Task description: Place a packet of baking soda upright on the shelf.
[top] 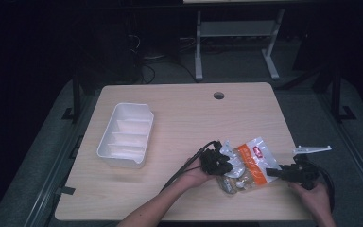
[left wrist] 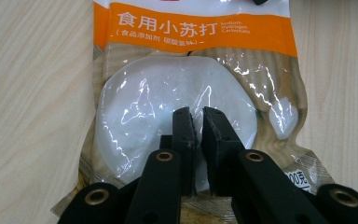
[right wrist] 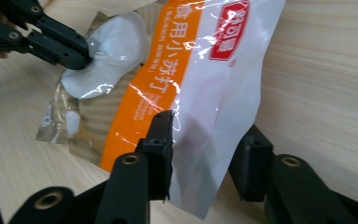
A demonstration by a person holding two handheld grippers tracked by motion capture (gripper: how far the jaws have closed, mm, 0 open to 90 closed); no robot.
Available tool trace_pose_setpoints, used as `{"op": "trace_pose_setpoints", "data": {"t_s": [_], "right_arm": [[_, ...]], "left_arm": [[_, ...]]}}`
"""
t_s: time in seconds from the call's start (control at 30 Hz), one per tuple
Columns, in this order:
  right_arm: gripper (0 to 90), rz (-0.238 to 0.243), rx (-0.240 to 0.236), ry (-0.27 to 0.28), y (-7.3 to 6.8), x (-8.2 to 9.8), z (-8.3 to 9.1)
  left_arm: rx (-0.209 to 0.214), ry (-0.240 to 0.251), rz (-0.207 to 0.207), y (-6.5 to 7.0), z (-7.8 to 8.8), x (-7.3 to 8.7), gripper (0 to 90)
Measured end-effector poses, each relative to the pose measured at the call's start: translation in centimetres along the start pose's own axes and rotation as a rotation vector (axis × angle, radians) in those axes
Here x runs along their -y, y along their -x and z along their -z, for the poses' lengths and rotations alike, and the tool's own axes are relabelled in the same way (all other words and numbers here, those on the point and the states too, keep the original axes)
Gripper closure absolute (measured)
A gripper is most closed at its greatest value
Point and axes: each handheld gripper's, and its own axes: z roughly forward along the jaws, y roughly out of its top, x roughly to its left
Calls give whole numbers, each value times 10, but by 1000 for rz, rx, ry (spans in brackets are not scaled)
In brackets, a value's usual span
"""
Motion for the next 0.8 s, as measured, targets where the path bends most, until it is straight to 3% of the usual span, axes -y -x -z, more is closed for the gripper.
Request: {"op": "trace_pose_setpoints", "data": {"t_s": [0.13,0.33,0.5,0.6,0.73,0.8], "right_arm": [[693,-11,-11,-27,-1,-1,-5],[854,9,9,-39,-8,-5,-7],[889,36,36,-39,-14,-7,-7],[893,46,41,-13,-18,-10,-3],[895,88,51,12,-26,-16,4],[895,132,62,18,-34,-21,8]], "left_arm": [[11,4,13,-1,0,0,819],[12,5,13,-1,0,0,771],[19,4,21,-3,1,1,715],[17,8,28,-5,3,1,665],[24,50,59,-8,9,4,597],[23,85,76,-12,13,7,570]]}}
